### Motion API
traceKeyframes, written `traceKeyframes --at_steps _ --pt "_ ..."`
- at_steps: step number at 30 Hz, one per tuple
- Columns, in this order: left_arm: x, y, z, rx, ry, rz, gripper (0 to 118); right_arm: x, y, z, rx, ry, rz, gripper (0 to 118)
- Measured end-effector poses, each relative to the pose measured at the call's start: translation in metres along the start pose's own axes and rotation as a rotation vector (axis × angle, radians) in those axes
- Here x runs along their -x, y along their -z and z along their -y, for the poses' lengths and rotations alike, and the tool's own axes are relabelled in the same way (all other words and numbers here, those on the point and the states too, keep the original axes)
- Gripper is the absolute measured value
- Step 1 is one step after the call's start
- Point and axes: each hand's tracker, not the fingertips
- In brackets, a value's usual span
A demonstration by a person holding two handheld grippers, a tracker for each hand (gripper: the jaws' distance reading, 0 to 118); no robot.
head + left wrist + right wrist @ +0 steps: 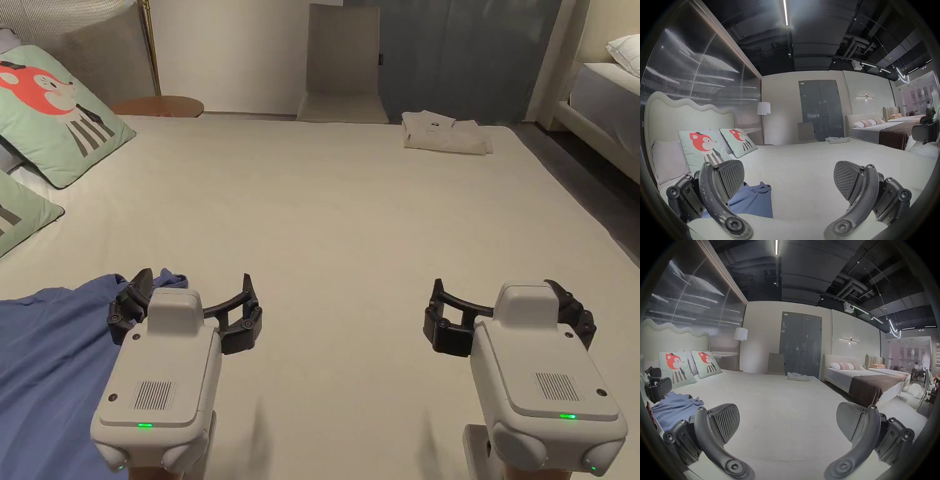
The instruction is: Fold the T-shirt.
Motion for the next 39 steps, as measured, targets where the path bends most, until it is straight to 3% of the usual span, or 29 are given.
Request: traceKeyframes --at_steps 39 --pt "0.002 0.005 -0.005 -0.009 -0.005 0.002 110 0.004 0.004 0.001 -0.015 -0.013 -0.017 118"
